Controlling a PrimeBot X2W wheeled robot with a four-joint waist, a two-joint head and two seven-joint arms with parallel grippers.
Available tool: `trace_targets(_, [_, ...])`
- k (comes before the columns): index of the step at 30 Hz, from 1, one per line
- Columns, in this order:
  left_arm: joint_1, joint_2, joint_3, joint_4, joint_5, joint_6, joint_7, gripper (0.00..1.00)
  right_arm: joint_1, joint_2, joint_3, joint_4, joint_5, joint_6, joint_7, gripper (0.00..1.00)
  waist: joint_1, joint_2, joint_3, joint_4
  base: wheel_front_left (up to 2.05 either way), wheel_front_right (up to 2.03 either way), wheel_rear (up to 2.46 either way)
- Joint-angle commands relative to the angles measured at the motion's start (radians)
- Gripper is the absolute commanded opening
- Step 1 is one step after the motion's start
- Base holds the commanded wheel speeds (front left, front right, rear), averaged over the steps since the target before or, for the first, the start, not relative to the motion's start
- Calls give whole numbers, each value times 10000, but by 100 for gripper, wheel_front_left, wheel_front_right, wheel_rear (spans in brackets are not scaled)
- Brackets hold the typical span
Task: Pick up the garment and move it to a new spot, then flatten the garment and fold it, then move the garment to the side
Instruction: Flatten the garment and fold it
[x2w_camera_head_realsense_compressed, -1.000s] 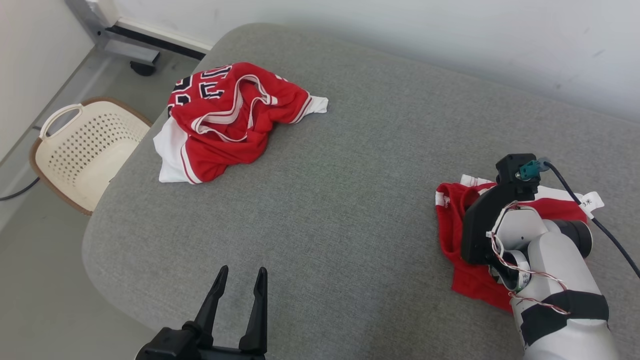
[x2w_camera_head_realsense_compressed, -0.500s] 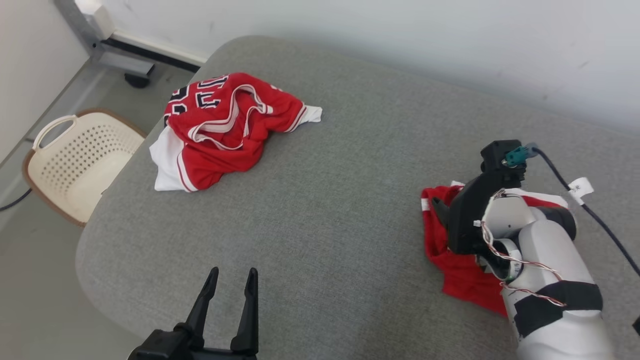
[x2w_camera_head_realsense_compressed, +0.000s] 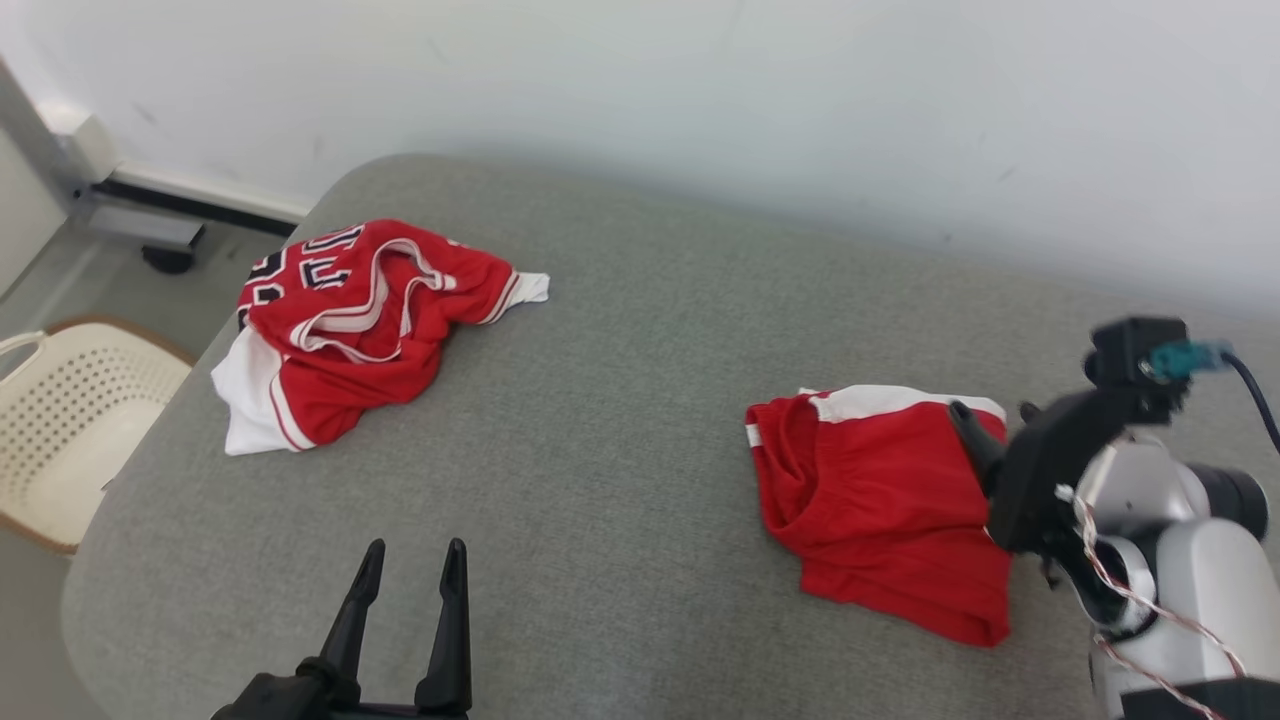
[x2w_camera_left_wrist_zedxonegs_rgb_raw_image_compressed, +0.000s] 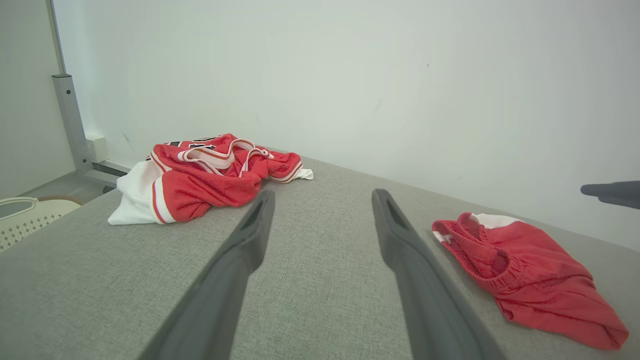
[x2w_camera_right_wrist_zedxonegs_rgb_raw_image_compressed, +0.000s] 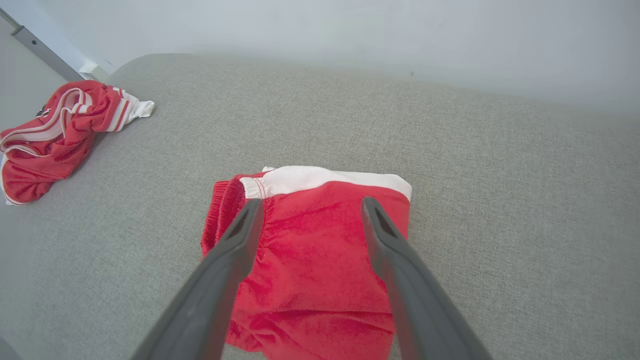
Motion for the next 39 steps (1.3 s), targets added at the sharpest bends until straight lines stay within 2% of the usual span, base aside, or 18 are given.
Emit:
trace_targets(1, [149,38,33,-69,52,25,-35,100,296,5,-106,-100,21,-21,-57,100,1,-1,-351,-376,0,0,0])
trace_targets(4, [222,9,135,-282,88,-36,-36,100,821,6,-405,-521,176,-20,-566,100,1,-1,-477,-491,0,0,0])
trace_targets(8, [352,-95,379,-616,176,-107,-36,100,1719,11,-1022,-871,506,-21,-2272,100,1,-1,-637,-638,0,0,0])
trace_targets(16, [815,-310,1039,-929,335,-557,-36,100,3649,5,-896,-838,718,-20,-5932,100,1,-1,-888,-1340,0,0,0])
trace_targets(20, [990,-287,1163,-613,404,-727,-34,100,4263,3,-600,-643,757,-20,-7080,100,1,-1,-943,-1777,0,0,0])
trace_targets(28, [855,-84,1289,433,276,-811,-28,100,4638,2,293,-253,477,-20,-8166,100,1,-1,-947,-2481,0,0,0])
trace_targets(39, [696,15,1297,915,268,-742,-2,100,4427,2,644,298,481,-20,-8200,100,1,-1,-939,-2758,0,0,0])
